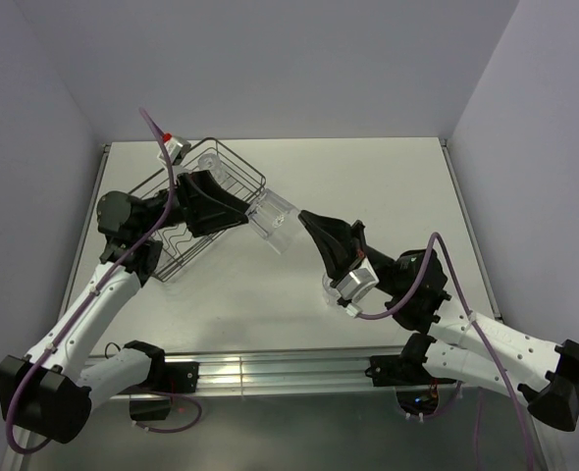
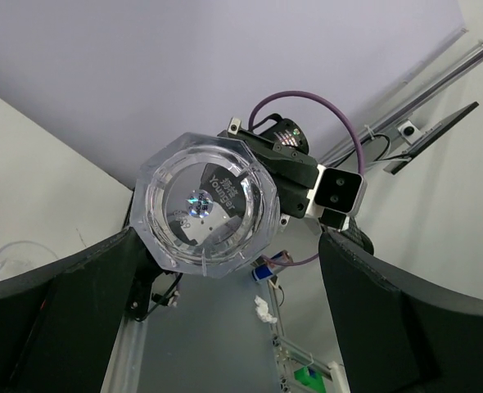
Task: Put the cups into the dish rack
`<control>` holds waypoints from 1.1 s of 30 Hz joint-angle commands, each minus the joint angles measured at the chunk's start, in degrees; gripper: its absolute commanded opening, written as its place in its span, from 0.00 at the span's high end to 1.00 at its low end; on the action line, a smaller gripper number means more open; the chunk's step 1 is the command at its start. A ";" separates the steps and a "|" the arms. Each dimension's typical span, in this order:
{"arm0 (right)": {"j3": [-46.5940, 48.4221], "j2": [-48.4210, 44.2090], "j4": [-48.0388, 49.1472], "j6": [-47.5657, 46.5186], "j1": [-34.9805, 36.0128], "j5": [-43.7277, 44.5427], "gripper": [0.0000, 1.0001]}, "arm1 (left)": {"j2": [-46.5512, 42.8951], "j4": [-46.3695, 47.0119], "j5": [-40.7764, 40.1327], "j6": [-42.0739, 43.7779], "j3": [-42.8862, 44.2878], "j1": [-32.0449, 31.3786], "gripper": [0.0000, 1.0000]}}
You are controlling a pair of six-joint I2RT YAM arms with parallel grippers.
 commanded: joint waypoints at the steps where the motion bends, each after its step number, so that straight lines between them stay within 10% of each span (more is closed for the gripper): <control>1: 0.04 -0.03 3.66 0.31 1.23 1.29 1.00 | -1.25 4.92 -0.37 -1.78 -0.25 -0.68 0.01; 23: 0.74 1.46 3.05 0.66 3.61 2.26 1.00 | -0.55 -4.40 -1.87 6.75 1.33 -2.18 0.01; 33: 0.48 1.81 2.35 -0.13 3.61 5.34 1.00 | -0.55 -4.49 -1.87 5.08 -0.42 -2.27 0.50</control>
